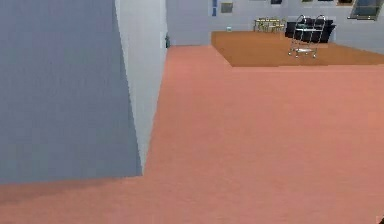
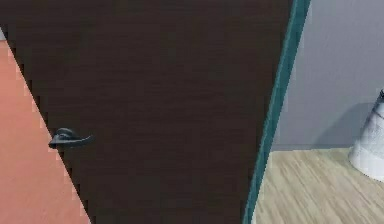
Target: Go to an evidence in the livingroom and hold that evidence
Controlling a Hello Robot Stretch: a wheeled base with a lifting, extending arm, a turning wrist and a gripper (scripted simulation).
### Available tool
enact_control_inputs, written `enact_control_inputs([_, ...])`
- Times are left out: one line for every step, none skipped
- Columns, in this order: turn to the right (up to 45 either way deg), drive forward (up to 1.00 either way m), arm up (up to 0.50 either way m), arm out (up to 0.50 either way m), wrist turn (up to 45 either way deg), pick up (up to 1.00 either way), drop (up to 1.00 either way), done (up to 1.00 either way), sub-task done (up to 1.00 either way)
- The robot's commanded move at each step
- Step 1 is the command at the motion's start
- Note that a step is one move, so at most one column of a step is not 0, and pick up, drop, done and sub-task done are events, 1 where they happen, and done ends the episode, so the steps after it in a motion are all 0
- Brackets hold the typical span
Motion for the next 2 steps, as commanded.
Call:
enact_control_inputs([9.0, 0.0, 0.0, 0.0, 0.0, 0.0, 0.0, 0.0, 0.0])
enact_control_inputs([0.0, 0.65, 0.0, 0.0, 0.0, 0.0, 0.0, 0.0, 0.0])
